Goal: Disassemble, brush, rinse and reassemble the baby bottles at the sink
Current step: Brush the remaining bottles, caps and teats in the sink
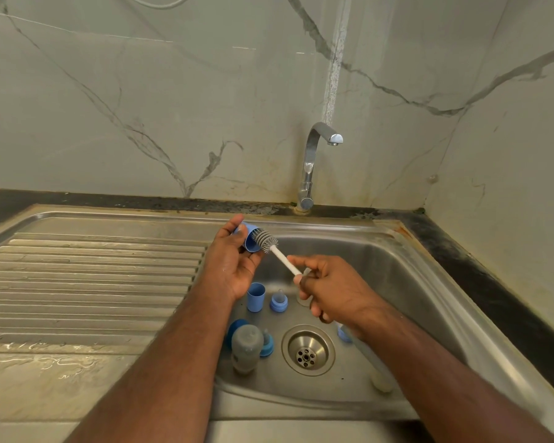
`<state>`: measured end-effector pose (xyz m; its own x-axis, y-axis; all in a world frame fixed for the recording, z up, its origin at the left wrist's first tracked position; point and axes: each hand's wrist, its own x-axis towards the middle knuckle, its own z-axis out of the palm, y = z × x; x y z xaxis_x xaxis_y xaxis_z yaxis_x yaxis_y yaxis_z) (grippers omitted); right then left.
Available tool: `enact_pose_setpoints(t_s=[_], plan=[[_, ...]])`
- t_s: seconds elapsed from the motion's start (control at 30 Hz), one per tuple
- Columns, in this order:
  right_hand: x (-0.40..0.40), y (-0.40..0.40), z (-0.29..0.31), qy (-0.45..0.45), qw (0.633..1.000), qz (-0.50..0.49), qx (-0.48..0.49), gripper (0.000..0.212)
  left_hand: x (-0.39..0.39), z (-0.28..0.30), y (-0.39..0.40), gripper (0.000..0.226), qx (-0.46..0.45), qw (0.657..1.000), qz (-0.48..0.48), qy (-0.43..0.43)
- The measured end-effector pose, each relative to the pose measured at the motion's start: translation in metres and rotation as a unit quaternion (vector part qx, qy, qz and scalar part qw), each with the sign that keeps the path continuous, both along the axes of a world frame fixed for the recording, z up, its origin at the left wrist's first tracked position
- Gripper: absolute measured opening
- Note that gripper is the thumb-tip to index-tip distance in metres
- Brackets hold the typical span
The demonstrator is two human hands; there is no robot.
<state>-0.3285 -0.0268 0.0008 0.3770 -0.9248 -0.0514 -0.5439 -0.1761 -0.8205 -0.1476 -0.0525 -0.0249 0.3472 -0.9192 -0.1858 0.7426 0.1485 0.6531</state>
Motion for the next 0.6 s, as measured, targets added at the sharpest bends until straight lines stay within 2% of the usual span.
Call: enact_pose_setpoints(t_s=[0.07,0.13,0.2,0.3,0.43,0.5,0.6], plan=[[0.003,0.004,-0.002,0.025,0.999,0.032,-0.023,0.045,0.000,0.001,0.001,0.025,-0.006,1.000,-0.005,0.005],[0.002,0.003,0.001,0.091,0.992,0.053,-0.065,0.045,0.000,0.001,0.001,0.023,-0.007,1.000,-0.006,0.005],[-0.002,-0.001,0.006,0.135,0.985,0.043,-0.098,0.044,0.000,0.001,0.001,0.022,-0.006,1.000,-0.009,0.003],[-0.004,-0.004,0.005,0.119,0.985,0.006,-0.123,0.044,-0.001,0.001,0.001,0.023,-0.009,1.000,-0.012,0.004],[0.003,0.001,0.000,0.102,0.989,0.032,-0.105,0.044,-0.001,0.001,0.001,0.023,-0.003,1.000,-0.014,0.003],[0.001,0.001,0.003,0.148,0.979,0.044,-0.132,0.044,0.001,0.000,0.001,0.022,0.004,1.000,-0.005,-0.003],[-0.006,-0.001,0.009,0.228,0.948,0.016,-0.223,0.045,0.004,0.000,0.001,0.023,0.003,1.000,0.012,-0.005]])
